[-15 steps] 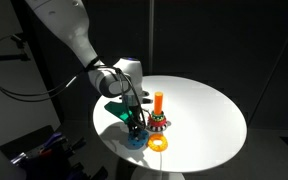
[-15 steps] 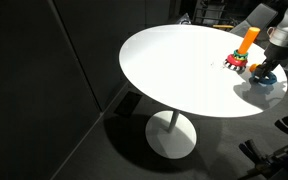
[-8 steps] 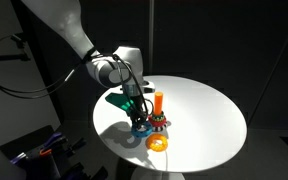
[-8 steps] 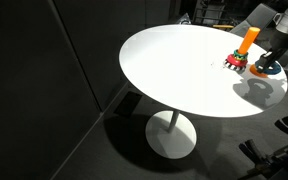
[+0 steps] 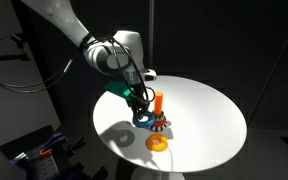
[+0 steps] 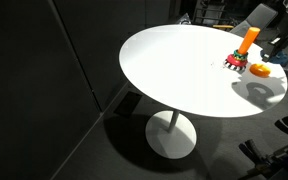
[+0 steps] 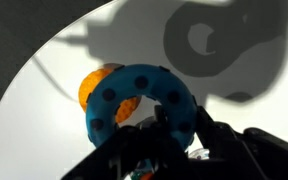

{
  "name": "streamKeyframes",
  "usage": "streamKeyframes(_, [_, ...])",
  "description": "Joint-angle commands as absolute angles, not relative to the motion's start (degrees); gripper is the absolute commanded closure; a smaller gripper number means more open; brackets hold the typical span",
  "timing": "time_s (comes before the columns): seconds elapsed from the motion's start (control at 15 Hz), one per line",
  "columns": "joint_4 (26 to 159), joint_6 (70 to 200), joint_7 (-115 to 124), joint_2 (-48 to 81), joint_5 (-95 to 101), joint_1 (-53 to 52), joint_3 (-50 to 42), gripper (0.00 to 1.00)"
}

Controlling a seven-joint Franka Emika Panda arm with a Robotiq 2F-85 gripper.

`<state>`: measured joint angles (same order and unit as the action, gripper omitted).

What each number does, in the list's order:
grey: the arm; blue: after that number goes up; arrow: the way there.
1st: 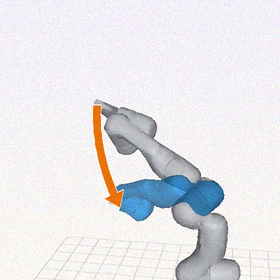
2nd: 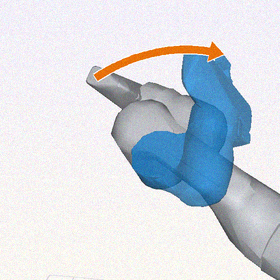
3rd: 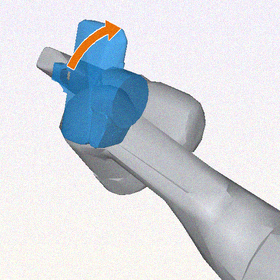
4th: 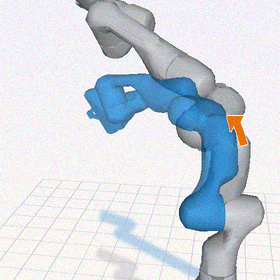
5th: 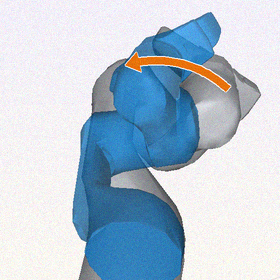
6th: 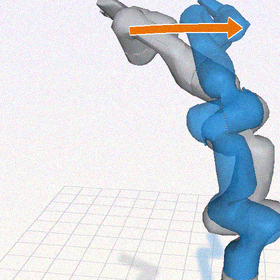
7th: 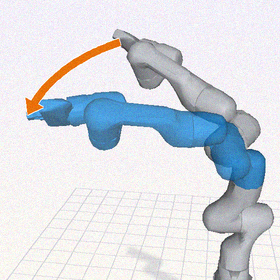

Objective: Put the blue ring around the orange rod

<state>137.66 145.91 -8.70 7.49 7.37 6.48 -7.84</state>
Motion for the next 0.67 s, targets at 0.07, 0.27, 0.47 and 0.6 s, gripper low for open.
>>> streamKeyframes(0.07, [134.73, 140.32, -9.36, 4.83, 5.45, 7.18, -7.53, 0.89])
streamKeyframes(0.27, [131.9, 137.36, -10.37, 4.77, 3.35, 7.45, -7.51, 0.89])
streamKeyframes(0.47, [128.96, 134.63, -10.57, 4.47, 1.7, 7.51, -7.49, 0.89])
streamKeyframes(0.6, [126.98, 133.0, -10.52, 4.35, 0.9, 7.47, -7.46, 0.89])
